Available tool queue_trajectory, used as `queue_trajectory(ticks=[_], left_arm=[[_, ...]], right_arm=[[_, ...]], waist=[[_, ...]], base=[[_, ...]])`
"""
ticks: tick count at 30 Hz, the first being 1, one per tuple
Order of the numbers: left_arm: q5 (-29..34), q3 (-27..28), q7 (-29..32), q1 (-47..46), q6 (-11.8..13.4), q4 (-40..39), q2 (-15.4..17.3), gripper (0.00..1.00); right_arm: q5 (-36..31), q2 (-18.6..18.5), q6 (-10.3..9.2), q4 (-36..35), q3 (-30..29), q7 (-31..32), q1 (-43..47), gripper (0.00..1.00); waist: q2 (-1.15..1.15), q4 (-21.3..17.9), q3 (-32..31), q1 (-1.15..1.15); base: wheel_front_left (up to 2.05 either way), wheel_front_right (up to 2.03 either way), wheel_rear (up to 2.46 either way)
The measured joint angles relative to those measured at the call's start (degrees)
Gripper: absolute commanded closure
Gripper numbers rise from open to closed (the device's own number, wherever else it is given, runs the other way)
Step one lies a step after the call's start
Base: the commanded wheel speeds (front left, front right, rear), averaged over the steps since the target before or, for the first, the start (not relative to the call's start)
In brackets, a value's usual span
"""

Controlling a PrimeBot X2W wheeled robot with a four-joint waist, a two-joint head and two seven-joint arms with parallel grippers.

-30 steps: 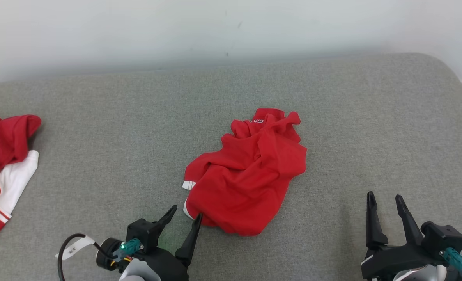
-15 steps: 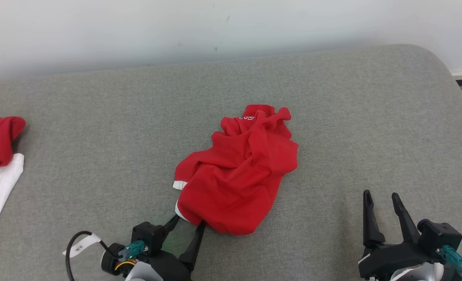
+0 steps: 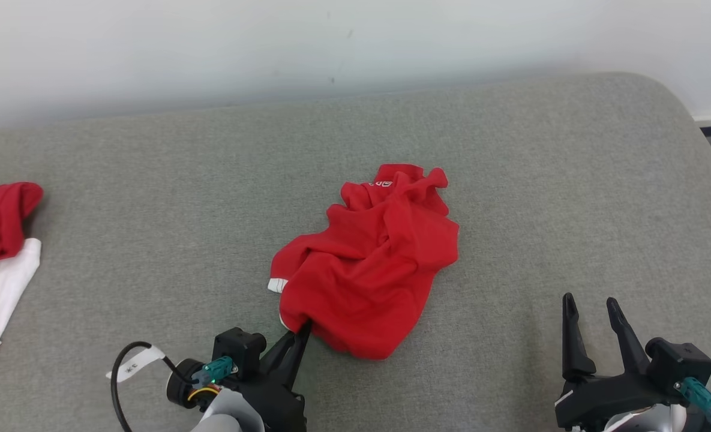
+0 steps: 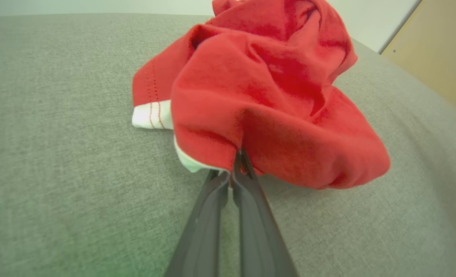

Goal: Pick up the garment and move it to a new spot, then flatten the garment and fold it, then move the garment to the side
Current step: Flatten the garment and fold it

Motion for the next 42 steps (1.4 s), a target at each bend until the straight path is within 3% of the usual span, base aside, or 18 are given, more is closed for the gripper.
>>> queue_trajectory(ticks=[8, 20, 26, 42], left_arm=[[0.07, 1.42, -0.47, 1.02, 2.12, -5.99, 1.94, 1.00], [2.29, 3.13, 4.58, 4.37, 8.68, -22.02, 10.38, 1.00], [2.30, 3.37, 6.67, 8.09, 11.20, -27.60, 12.58, 1.00], [-1.82, 4.00, 3.23, 12.40, 9.76, -17.15, 11.21, 1.00]], right_arm=[[0.15, 0.01, 0.00, 0.23, 0.15, -0.01, 1.41, 0.00], [0.21, 0.15, 0.00, 0.02, 0.08, 0.03, 2.58, 0.00], [0.21, 0.20, 0.00, -0.40, 0.21, 0.14, 2.57, 0.00], [-0.04, -0.51, 0.00, -0.29, 1.22, 1.10, 2.14, 0.00]], waist=[[0.00, 2.75, -1.87, 0.00], [0.00, 6.79, -4.03, 0.00], [0.00, 7.12, -3.76, 0.00], [0.00, 7.10, -3.40, 0.00]], base=[[0.00, 0.00, 0.00], [0.00, 0.00, 0.00], [0.00, 0.00, 0.00], [0.00, 0.00, 0.00]])
